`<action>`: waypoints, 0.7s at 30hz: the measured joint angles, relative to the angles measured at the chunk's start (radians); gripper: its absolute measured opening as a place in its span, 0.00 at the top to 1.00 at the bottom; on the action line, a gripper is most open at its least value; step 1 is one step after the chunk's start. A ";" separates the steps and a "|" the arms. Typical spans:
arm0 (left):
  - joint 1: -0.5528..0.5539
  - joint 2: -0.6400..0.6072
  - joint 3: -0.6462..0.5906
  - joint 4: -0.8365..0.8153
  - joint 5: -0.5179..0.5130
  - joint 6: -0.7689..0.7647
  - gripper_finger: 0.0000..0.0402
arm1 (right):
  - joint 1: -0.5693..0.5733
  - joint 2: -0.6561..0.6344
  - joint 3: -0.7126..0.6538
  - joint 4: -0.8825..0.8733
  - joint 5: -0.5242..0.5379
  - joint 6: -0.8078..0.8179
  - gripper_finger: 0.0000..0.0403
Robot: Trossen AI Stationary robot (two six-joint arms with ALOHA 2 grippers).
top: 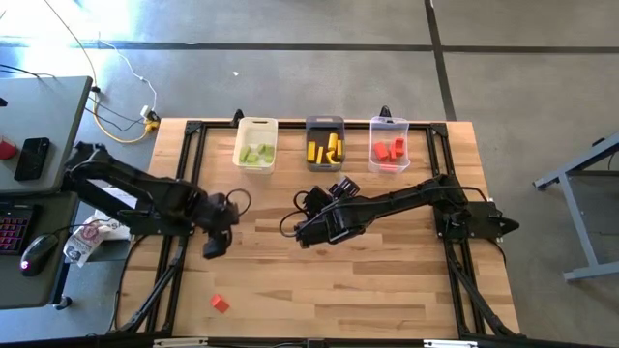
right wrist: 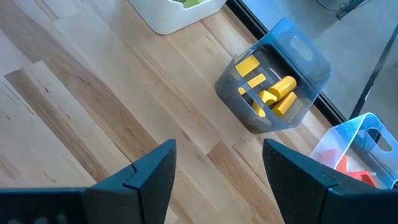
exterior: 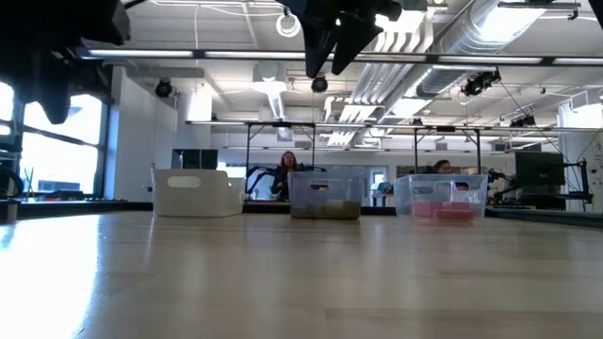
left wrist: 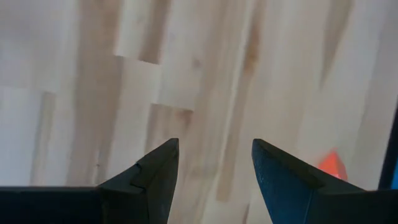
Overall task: Sort & place blocks by color
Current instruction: Put the orange block into the transparent bin
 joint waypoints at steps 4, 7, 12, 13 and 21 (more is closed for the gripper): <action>-0.111 0.000 0.000 0.000 -0.011 0.000 0.53 | 0.000 0.000 0.000 0.008 0.000 0.000 0.44; -0.191 0.000 0.000 0.008 -0.011 0.000 0.53 | 0.000 0.000 0.000 0.014 0.000 0.000 0.44; -0.308 0.000 0.000 0.056 -0.017 0.001 0.53 | 0.000 0.000 0.000 0.023 0.000 0.000 0.44; -0.331 0.000 0.000 0.063 -0.022 0.001 0.53 | 0.000 0.000 0.000 0.027 0.001 0.000 0.44; -0.478 0.004 0.000 0.148 -0.079 0.025 0.53 | 0.000 0.000 0.000 0.041 0.001 0.000 0.44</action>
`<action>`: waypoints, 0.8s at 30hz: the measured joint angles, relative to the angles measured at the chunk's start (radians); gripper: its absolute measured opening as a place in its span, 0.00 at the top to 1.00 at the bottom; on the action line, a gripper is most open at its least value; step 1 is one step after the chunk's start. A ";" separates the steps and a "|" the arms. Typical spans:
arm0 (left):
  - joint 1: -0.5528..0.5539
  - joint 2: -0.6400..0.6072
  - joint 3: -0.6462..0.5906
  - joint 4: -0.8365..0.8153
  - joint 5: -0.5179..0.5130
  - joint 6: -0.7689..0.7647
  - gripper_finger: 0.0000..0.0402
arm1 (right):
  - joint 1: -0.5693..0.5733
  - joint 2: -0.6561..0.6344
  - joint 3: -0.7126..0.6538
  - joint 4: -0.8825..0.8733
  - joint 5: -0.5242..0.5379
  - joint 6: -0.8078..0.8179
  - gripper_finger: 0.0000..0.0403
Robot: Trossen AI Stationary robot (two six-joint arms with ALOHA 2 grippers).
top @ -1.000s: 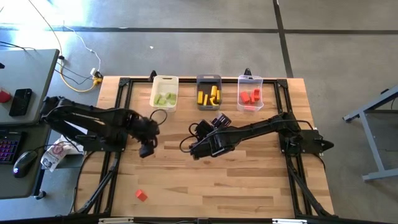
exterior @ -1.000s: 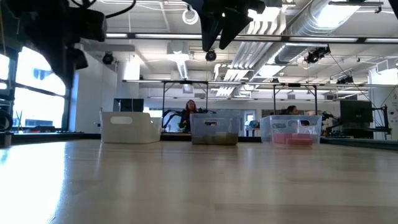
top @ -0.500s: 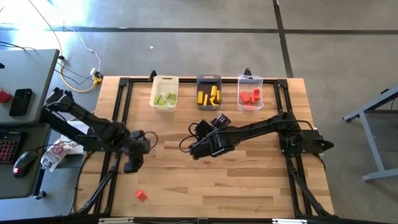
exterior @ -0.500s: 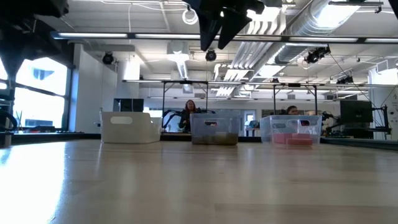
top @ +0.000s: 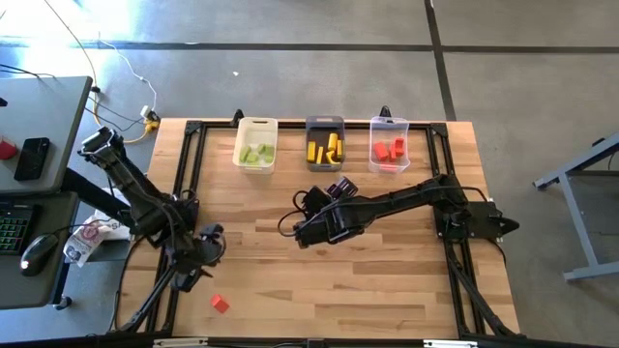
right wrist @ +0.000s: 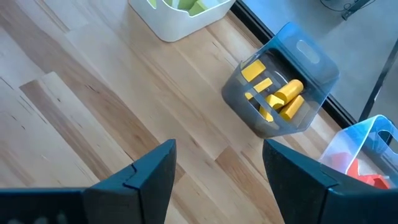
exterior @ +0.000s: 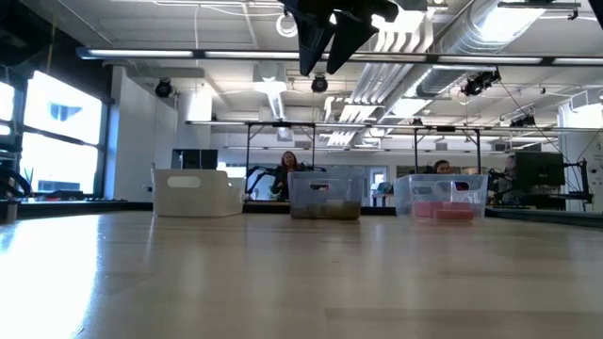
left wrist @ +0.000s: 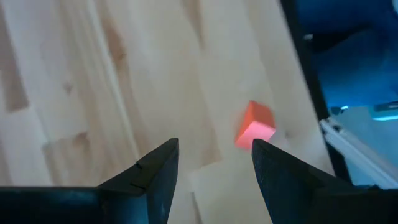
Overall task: Sort & place blocks by color
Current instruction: Put the orange block into the transparent bin
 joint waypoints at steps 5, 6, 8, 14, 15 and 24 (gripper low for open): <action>-0.063 0.033 0.000 0.087 -0.030 0.029 0.53 | 0.000 0.000 0.000 0.009 0.000 0.000 0.44; -0.074 0.044 0.000 0.099 -0.030 0.033 0.53 | 0.000 0.000 0.000 0.012 0.000 0.000 0.44; -0.093 0.071 0.000 0.111 -0.031 0.043 0.53 | 0.000 0.000 0.000 0.014 0.000 0.000 0.44; -0.131 0.165 0.000 0.154 -0.033 0.039 0.53 | 0.000 0.000 0.000 0.022 0.000 0.000 0.44; -0.134 0.182 0.000 0.164 -0.033 0.032 0.53 | 0.000 0.000 0.000 0.023 0.000 0.000 0.44; -0.163 0.304 0.001 0.235 -0.033 0.011 0.53 | 0.000 0.000 0.000 0.036 0.000 0.000 0.44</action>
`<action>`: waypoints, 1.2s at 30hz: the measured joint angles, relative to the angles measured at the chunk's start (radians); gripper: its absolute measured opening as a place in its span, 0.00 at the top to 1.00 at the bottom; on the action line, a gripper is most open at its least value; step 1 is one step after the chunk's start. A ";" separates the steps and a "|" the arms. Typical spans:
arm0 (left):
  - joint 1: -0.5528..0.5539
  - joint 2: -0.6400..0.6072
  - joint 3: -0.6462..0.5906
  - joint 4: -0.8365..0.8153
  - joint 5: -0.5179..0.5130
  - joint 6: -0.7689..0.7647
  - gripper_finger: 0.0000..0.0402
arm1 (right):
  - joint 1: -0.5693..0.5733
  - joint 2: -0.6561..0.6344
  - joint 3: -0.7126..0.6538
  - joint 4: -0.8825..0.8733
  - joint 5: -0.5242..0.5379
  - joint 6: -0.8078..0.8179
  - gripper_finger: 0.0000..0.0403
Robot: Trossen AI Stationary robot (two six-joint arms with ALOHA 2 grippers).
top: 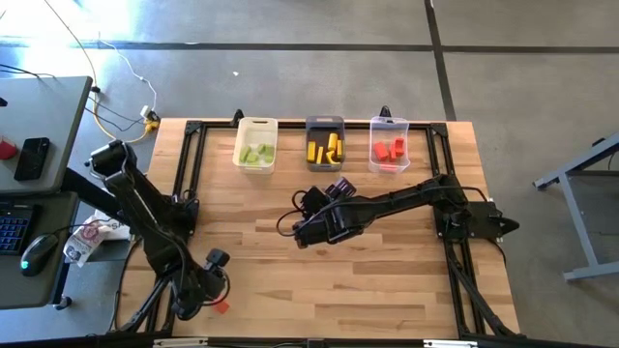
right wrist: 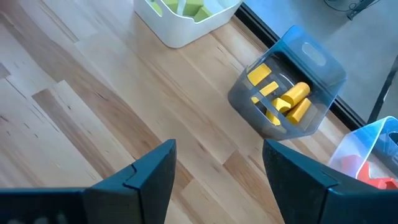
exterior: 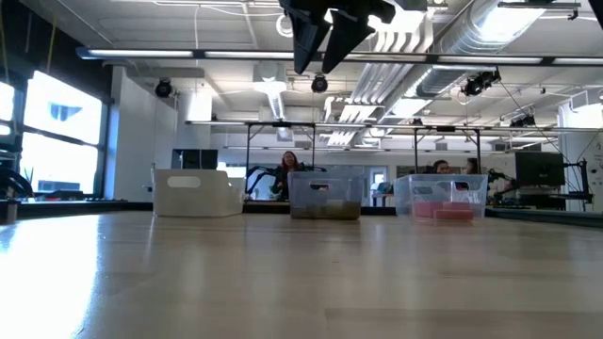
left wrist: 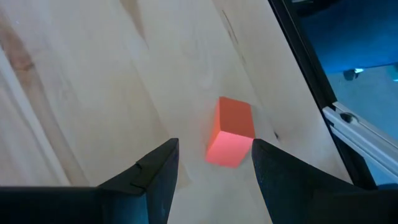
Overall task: Sort & place blocks by color
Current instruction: Put the orange block into the transparent bin
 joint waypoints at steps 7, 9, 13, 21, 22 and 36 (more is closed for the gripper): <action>-0.032 0.046 0.000 0.045 -0.003 -0.050 0.53 | 0.000 0.000 0.000 0.016 0.000 0.000 0.44; -0.042 0.057 0.000 0.060 -0.013 -0.062 0.53 | 0.000 0.000 0.000 0.023 0.000 0.000 0.44; -0.060 0.084 0.001 0.089 -0.035 -0.063 0.53 | 0.000 0.000 0.000 0.026 0.000 0.000 0.44; -0.071 0.136 0.001 0.098 -0.037 -0.088 0.53 | 0.000 0.000 0.000 0.035 -0.007 0.000 0.44; -0.075 0.142 0.001 0.097 -0.038 -0.088 0.53 | 0.000 0.000 0.000 0.036 -0.008 0.000 0.44; -0.095 0.218 0.001 0.128 -0.042 -0.114 0.53 | 0.000 0.000 0.000 0.042 -0.048 0.000 0.44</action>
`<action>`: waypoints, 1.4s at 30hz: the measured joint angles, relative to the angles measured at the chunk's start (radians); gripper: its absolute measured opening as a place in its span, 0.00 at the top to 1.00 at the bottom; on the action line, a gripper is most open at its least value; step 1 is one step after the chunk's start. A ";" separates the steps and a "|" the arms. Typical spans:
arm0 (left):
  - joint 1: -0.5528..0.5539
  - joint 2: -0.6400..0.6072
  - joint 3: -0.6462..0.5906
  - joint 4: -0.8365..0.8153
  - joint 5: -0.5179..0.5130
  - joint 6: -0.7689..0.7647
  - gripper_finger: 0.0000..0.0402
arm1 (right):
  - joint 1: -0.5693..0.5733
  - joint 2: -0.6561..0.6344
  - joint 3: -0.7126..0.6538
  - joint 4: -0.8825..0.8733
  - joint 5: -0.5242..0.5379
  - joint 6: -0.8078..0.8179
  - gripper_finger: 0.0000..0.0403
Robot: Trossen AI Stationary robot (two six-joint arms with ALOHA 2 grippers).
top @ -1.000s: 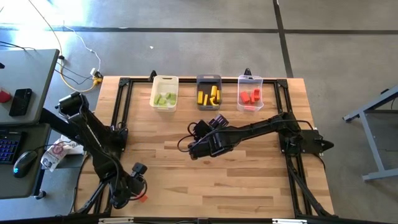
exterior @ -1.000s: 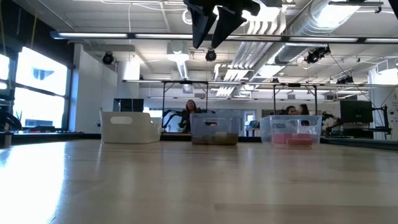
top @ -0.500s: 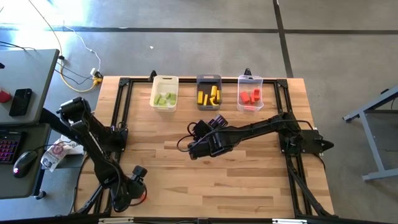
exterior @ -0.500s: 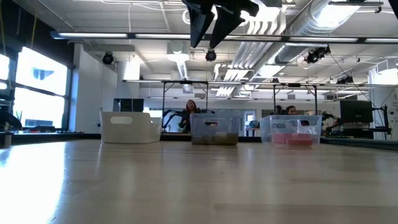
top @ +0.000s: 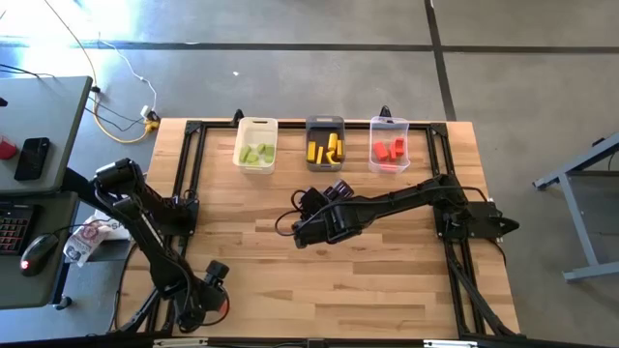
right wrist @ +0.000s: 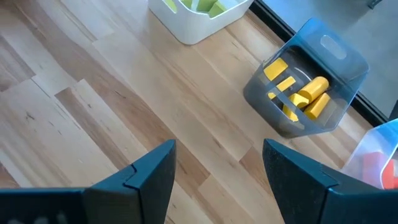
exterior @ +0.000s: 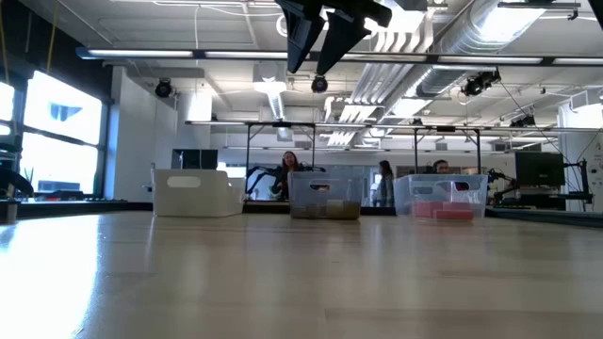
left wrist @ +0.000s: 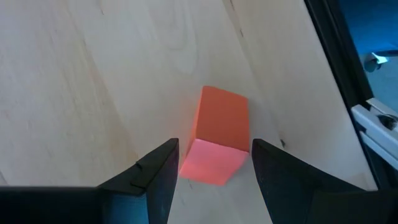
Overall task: Sort & place blocks by color
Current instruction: Put the orange block into the transparent bin
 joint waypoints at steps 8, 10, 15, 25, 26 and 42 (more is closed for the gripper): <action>0.000 0.026 0.000 0.020 -0.010 0.019 0.53 | 0.000 0.000 0.000 0.000 -0.003 0.000 0.44; 0.000 0.026 0.000 0.023 -0.020 0.019 0.53 | 0.000 0.000 0.000 0.001 -0.004 0.000 0.44; 0.001 0.029 0.000 0.029 -0.030 0.034 0.53 | 0.000 0.000 0.000 0.001 -0.004 0.000 0.44; 0.003 0.055 0.000 0.043 -0.029 0.053 0.68 | 0.000 0.000 0.000 0.004 -0.005 0.000 0.44; 0.003 0.055 0.000 0.044 -0.030 0.053 0.71 | 0.000 0.000 0.000 0.005 -0.005 0.000 0.44; 0.086 0.027 -0.001 0.016 -0.032 0.135 0.75 | 0.001 0.000 0.000 0.028 -0.190 -0.094 0.44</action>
